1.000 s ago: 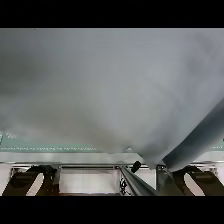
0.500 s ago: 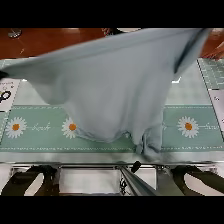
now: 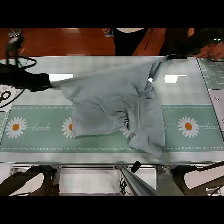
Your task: Fold the shirts.
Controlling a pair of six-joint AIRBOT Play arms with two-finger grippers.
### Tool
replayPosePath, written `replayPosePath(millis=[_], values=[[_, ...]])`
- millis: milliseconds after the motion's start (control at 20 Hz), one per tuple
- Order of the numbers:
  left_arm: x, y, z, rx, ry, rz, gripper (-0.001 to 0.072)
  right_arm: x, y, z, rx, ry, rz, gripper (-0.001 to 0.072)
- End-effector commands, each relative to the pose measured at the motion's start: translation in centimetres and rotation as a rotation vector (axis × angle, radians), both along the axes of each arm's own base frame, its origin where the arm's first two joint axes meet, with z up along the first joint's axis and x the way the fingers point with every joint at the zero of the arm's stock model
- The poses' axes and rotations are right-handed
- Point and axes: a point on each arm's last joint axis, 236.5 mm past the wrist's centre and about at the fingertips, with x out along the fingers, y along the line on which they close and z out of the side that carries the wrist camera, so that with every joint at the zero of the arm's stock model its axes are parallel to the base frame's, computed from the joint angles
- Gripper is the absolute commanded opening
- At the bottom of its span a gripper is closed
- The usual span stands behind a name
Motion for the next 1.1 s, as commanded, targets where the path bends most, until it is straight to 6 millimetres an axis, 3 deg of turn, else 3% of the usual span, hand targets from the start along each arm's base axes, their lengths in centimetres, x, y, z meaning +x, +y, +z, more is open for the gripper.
replayPosePath(millis=[0,200,350,400,450,500,600,750,800,950,1050], values=[[1.3,-2.0,-6.5,-0.096,0.168,0.011,0.0025,-0.3,1.0,-5.2,0.060,0.158,-0.035,0.0021],[0.9,-3.9,-11.2,-0.195,0.328,0.047,0.0029,-1.3,1.2,-9.1,0.069,0.290,-0.051,0.0022],[0.8,-3.9,-12.4,-0.204,0.373,0.092,0.0119,-1.6,1.2,-9.9,0.071,0.321,-0.054,0.0036],[0.9,-3.9,-12.3,-0.205,0.371,0.093,0.0233,-1.4,1.4,-9.8,0.081,0.312,-0.053,0.0225],[1.0,-3.9,-12.0,-0.205,0.368,0.090,0.0405,-1.6,2.1,-9.5,0.105,0.313,-0.028,0.0428],[0.8,-3.6,-11.5,-0.200,0.377,0.076,0.0535,-2.1,2.4,-9.3,0.122,0.328,-0.004,0.0466],[0.0,-2.1,-10.2,-0.172,0.400,0.036,0.0537,-4.1,1.2,-9.0,0.084,0.385,0.047,0.0467],[-2.9,0.6,-8.3,-0.132,0.447,-0.006,0.0537,-8.2,-4.8,-8.8,-0.137,0.531,0.036,0.0467],[-4.0,1.1,-8.2,-0.125,0.457,-0.003,0.0537,-8.3,-5.5,-8.5,-0.127,0.528,0.003,0.0467],[-8.4,2.1,-9.9,-0.138,0.463,0.031,0.0537,-8.6,-4.1,-7.6,0.027,0.476,0.025,0.0501],[-11.6,1.5,-11.6,-0.205,0.479,0.053,0.0537,-9.6,-3.3,-7.7,0.103,0.465,0.043,0.0552]])
